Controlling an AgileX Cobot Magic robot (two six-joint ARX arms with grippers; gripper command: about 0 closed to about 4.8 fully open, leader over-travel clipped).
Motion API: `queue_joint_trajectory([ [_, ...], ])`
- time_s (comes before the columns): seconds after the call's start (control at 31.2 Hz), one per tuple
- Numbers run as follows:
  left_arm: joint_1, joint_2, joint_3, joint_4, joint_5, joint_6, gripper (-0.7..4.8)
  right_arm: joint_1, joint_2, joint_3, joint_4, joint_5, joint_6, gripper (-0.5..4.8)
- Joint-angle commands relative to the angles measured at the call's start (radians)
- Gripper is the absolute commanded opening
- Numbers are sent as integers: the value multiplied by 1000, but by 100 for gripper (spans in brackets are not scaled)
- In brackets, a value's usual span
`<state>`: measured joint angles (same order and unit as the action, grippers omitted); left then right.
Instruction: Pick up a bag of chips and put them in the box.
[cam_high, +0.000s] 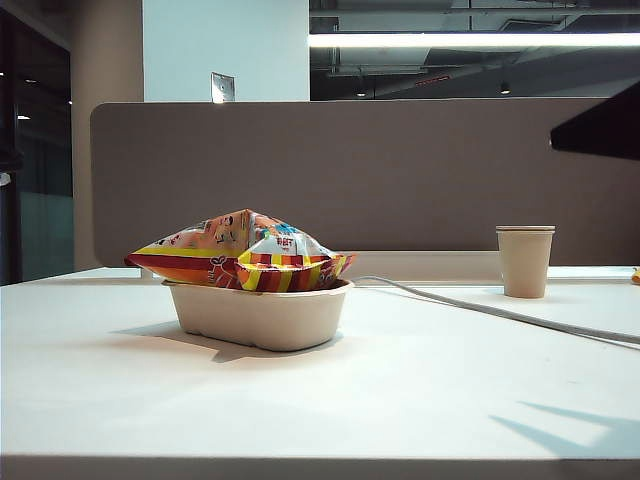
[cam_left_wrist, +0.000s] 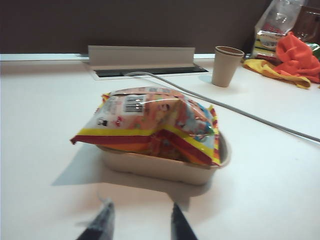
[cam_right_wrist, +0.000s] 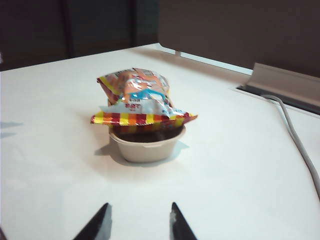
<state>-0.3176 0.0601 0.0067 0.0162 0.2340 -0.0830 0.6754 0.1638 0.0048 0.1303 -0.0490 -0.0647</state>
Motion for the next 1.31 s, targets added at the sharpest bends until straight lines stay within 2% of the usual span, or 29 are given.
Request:
queue_joint_trajectory([
  [0.03, 0, 2, 3, 15, -28, 9, 147, 0, 1, -2, -23, 25, 0, 151],
  [0.42, 0, 2, 2, -20, -31, 24, 147, 1, 1, -2, -73, 19, 13, 151],
  [0.61, 0, 2, 3, -37, -31, 24, 147, 2, 1, -2, -66, -43, 13, 147],
  [1.31, 0, 2, 3, -98, -32, 28, 147, 3, -1, -2, -84, -39, 13, 147],
])
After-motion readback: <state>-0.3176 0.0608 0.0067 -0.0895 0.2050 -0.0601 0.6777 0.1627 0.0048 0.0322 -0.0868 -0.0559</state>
